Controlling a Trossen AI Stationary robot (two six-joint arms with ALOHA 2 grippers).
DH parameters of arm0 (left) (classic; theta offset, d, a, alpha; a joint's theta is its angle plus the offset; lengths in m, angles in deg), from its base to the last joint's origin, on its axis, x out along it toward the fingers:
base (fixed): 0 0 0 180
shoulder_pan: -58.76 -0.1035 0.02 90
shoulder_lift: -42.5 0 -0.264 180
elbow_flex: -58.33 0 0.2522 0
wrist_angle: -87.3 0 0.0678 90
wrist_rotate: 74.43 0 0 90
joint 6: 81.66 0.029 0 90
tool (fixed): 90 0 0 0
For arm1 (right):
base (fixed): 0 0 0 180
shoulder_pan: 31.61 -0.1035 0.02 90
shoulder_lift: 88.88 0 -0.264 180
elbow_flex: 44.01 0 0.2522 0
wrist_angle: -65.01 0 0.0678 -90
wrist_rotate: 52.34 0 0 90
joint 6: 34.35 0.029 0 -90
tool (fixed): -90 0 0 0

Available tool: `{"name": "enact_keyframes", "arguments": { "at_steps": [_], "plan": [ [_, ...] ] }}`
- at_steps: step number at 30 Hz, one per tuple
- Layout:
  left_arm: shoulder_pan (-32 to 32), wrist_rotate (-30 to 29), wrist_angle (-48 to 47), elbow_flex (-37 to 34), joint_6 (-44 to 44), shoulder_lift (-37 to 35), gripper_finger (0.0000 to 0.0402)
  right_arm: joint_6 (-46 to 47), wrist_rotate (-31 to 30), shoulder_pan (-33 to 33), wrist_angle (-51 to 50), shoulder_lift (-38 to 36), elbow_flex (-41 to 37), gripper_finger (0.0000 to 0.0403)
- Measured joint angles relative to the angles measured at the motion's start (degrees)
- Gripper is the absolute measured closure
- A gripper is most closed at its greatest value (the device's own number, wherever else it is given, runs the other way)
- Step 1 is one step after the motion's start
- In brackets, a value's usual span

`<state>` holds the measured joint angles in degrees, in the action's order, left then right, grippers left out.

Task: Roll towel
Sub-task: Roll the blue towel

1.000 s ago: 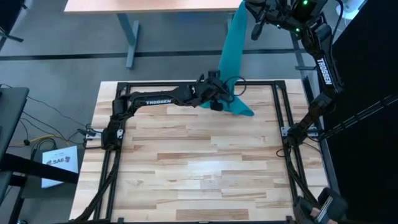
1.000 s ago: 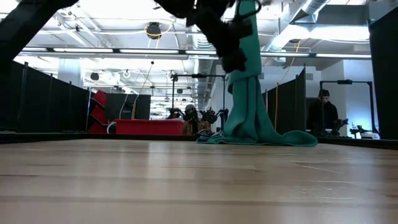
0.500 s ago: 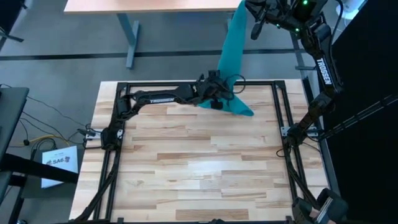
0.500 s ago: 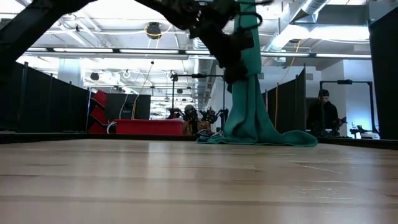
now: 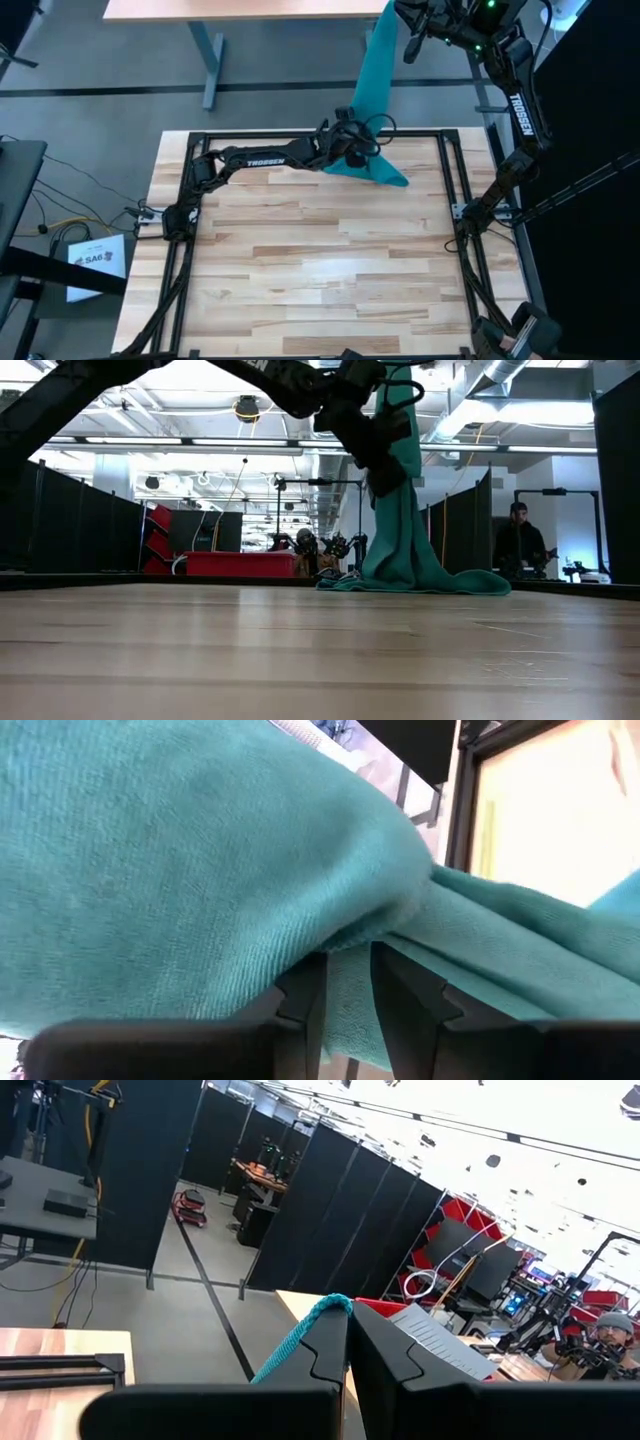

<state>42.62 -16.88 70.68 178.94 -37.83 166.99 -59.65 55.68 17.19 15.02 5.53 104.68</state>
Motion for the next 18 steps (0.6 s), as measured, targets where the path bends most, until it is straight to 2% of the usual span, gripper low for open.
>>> {"name": "enact_keyframes", "arguments": {
  "at_steps": [11,14,18],
  "plan": [
    [2.31,-0.03,-1.74,0.00,-0.15,-0.04,0.0335,-0.02,0.00,0.00,0.02,0.00,0.00,0.0403],
    [3.42,-1.84,-4.03,0.00,-0.29,-0.25,0.0335,0.02,0.00,0.15,0.02,0.00,0.00,0.0403],
    [3.48,-2.43,-6.14,0.03,-3.54,-1.37,0.0335,-0.02,0.00,0.39,0.02,0.00,0.00,0.0403]
  ]
}}
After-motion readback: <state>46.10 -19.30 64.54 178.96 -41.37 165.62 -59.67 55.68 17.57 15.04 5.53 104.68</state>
